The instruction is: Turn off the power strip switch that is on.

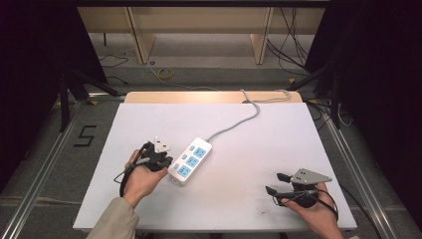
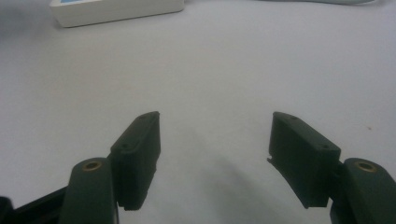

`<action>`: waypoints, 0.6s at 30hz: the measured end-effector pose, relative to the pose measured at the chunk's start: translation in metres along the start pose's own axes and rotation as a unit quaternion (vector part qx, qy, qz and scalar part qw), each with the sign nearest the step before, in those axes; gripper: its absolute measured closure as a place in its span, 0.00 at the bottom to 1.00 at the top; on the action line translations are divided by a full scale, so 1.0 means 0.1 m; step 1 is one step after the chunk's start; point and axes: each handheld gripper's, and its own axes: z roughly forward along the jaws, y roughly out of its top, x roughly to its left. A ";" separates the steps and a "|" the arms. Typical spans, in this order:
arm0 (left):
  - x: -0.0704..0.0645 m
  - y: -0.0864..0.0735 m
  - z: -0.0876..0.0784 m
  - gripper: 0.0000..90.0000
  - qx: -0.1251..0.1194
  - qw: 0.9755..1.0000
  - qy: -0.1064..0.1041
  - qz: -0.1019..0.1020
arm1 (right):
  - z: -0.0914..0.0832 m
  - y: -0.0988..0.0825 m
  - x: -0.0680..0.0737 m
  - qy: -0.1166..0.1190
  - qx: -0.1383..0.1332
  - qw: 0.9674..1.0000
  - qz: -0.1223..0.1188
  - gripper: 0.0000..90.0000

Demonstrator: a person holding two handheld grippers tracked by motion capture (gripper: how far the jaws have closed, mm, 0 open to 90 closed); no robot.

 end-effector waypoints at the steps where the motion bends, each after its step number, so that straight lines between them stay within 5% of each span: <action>1: 0.00 0.00 0.00 1.00 0.000 1.000 0.000 0.000 | 0.00 0.00 0.00 0.000 0.000 1.000 0.000 0.39; 18: -0.04 0.06 0.07 1.00 0.010 1.000 -0.008 0.003 | 0.00 0.00 0.00 -0.001 0.000 1.000 0.000 0.39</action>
